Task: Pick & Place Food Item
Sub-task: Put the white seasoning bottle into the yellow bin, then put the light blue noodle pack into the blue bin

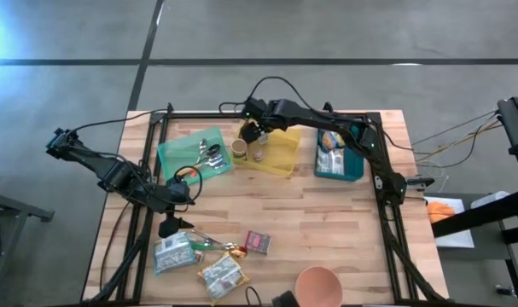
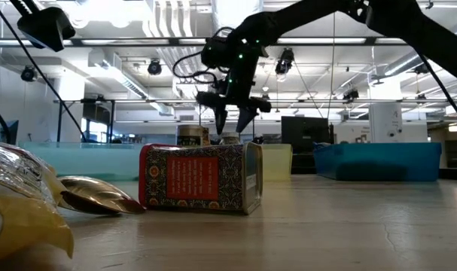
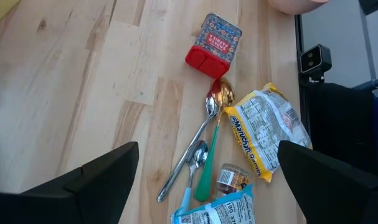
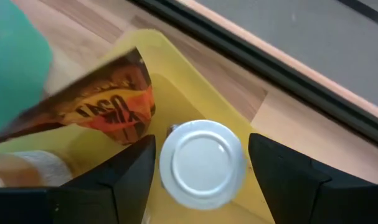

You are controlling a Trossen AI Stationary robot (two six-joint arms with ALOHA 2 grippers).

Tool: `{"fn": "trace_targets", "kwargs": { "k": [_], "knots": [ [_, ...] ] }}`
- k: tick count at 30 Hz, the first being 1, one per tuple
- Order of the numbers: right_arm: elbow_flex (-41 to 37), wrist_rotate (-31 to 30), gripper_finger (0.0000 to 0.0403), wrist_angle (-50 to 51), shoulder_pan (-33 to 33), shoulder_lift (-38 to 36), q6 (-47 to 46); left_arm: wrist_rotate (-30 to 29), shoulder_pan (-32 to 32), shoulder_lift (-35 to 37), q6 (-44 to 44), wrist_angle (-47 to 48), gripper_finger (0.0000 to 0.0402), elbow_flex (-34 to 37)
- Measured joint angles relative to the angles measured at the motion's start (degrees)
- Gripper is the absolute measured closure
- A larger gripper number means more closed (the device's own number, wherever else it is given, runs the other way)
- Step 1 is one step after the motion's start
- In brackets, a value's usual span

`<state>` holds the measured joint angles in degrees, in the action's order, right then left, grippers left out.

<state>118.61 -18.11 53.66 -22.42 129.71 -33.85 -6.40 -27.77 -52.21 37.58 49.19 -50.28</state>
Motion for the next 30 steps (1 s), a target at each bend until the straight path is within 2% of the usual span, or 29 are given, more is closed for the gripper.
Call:
{"fn": "trace_targets", "kwargs": {
  "k": [5,11,16,18,25,30],
  "knots": [
    [0.02,0.0,0.0147,1.18,0.74,-2.62,0.0,-0.02,0.0,0.0,0.0,-0.02,0.0012,0.0],
    [0.09,-0.74,0.0147,9.92,4.11,-6.27,2.38,-0.12,-0.01,-0.09,0.07,-2.46,0.0012,0.11],
    [-0.28,-7.44,0.0147,19.25,9.92,-9.37,4.07,-1.15,0.02,-0.13,-0.99,-9.19,0.0012,0.62],
    [-0.74,-7.8,0.0147,21.06,12.43,-10.95,4.35,-1.19,0.0,-0.13,-1.08,-10.55,0.0012,0.87],
    [-3.4,-8.01,0.0147,20.86,22.1,-17.34,3.75,-1.79,0.02,-0.13,0.69,-11.84,0.0012,0.85],
    [-9.56,-11.55,0.0147,18.8,29.31,-22.24,-0.56,-1.79,0.07,-0.13,1.48,-11.83,0.0012,0.85]
  ]
}}
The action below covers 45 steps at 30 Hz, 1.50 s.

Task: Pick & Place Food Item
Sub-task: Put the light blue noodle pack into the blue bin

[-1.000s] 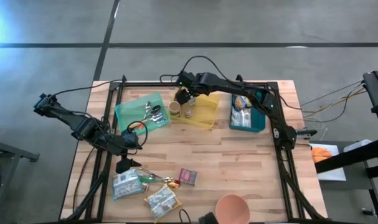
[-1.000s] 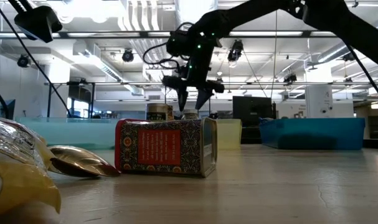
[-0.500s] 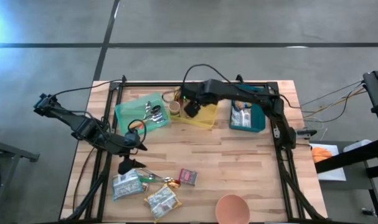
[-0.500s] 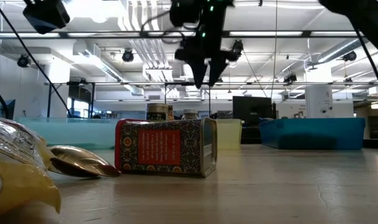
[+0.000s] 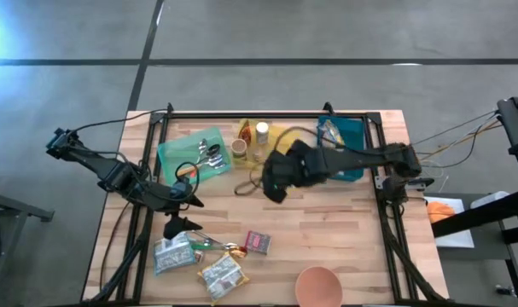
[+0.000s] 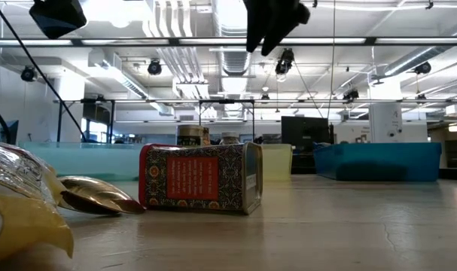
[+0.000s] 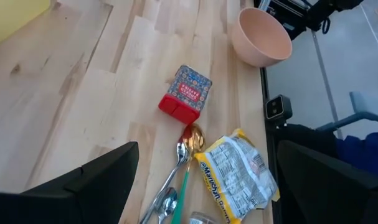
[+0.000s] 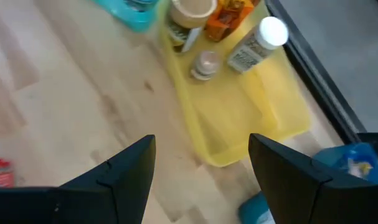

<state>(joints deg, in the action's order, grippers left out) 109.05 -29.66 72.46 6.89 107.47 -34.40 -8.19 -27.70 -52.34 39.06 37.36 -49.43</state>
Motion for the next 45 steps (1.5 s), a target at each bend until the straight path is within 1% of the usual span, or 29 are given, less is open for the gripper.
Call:
{"fn": "trace_targets", "kwargs": {
  "k": [3,5,10,15,19,21,24,29,34,39,45],
  "knots": [
    [-5.54,-0.54,0.0147,-4.16,3.81,-2.7,-1.76,0.01,0.0,-0.02,0.05,-0.2,0.0012,0.0],
    [-9.75,-0.46,0.0147,-8.9,6.07,-4.21,-2.04,0.01,0.0,-0.04,0.03,-0.29,0.0012,0.0],
    [-18.18,0.14,0.0147,-19.57,10.42,-5.55,-2.74,0.52,0.04,-0.41,1.58,-0.03,0.0012,0.06],
    [-23.55,0.07,0.0147,-29.15,13.56,-5.86,-3.56,1.17,0.04,-1.02,2.23,0.93,0.0012,0.21],
    [-27.25,0.06,0.0147,-38.26,15.18,-5.69,-3.17,2.69,0.07,-3.35,1.49,5.21,0.0012,0.22],
    [-28.66,-0.1,0.0147,-41.83,15.8,-5.55,-2.85,4.46,0.07,-5.53,1.09,7.76,0.0012,0.22],
    [-30.86,-0.09,0.0147,-45.22,16.34,-5.39,-2.93,8.53,0.07,-10.19,-2.66,11.93,0.0012,0.24],
    [-33.89,-0.08,0.0147,-50.85,16.51,-5.39,-3.77,13.9,0.04,-18.53,-13.06,16.27,0.0012,0.26],
    [-35.45,-0.08,0.0147,-51.98,16.51,-5.39,-5.23,16.55,0.04,-25.5,-21.68,18.5,0.0012,0.26],
    [-36.17,-0.06,0.0147,-52.1,17.09,-5.39,-6.05,17.08,0.04,-29.64,-28.06,18.5,0.0013,0.26],
    [-36.43,-0.06,0.0147,-52.1,18.08,-5.39,-7.57,23.08,0.04,-33.06,-32.16,18.35,0.0013,0.26]
  ]
}}
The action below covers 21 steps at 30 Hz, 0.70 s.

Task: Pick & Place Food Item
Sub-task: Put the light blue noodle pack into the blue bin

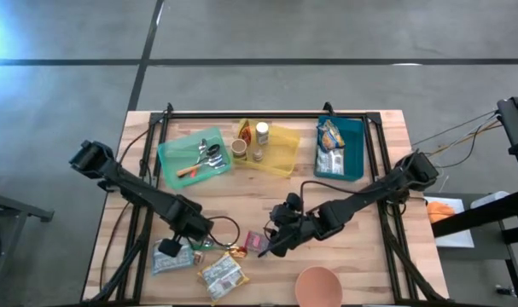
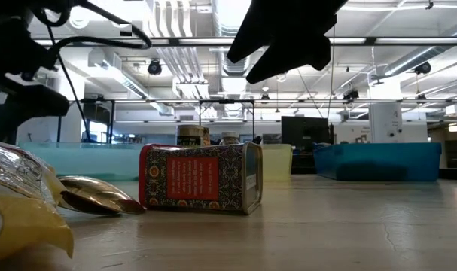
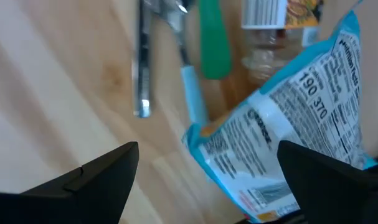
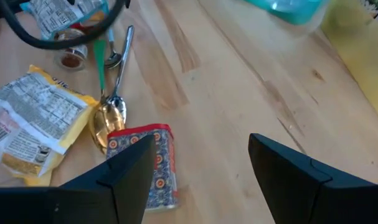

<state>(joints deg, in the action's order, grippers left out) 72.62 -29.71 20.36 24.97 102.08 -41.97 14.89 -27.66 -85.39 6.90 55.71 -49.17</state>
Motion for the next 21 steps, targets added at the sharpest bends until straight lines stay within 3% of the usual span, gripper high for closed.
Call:
{"fn": "trace_targets", "kwargs": {
  "k": [4,8,21],
  "knots": [
    [0.0,0.02,0.0147,-0.19,0.48,0.0,-0.09,3.22,0.0,-2.11,-2.41,-0.14,0.0023,0.0],
    [0.0,0.02,0.0147,-0.53,0.73,0.0,-0.09,4.05,0.02,-3.43,-4.0,-0.11,0.0066,0.0],
    [-0.07,0.01,0.0147,-1.03,0.79,0.0,0.59,4.24,0.02,-3.49,-6.81,-0.09,0.0307,0.0]
  ]
}}
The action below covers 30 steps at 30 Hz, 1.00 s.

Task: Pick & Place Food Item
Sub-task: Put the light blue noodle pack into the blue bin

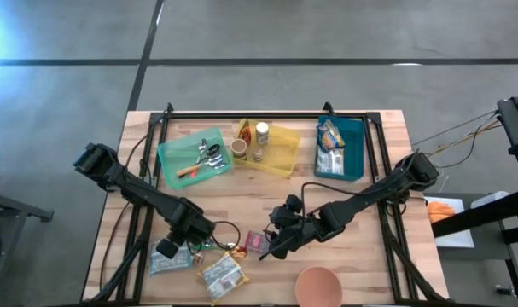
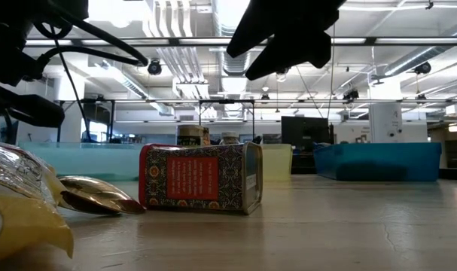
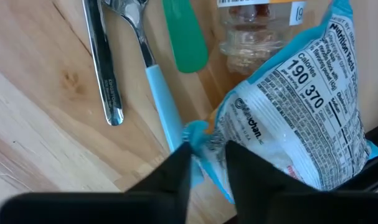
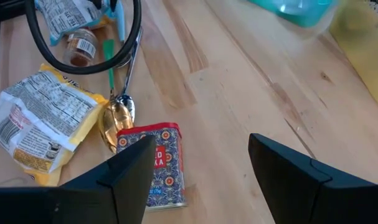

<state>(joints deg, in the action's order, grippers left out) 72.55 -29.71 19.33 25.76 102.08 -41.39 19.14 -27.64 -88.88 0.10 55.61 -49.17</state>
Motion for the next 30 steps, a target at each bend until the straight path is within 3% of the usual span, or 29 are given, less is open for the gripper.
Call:
{"fn": "trace_targets", "kwargs": {
  "k": [6,17,30],
  "knots": [
    [-0.15,0.02,0.0147,0.0,0.0,0.0,-0.24,0.02,0.0,0.0,-0.13,0.02,0.0393,0.0],
    [-0.41,-0.18,0.0147,-2.57,0.28,0.0,-2.42,1.05,0.04,0.02,8.47,4.86,0.04,-1.74],
    [-10.7,-2.62,0.0147,-33.47,1.89,0.55,-3.35,-5.63,0.02,9.26,17.03,7.49,0.0401,-6.18]
  ]
}}
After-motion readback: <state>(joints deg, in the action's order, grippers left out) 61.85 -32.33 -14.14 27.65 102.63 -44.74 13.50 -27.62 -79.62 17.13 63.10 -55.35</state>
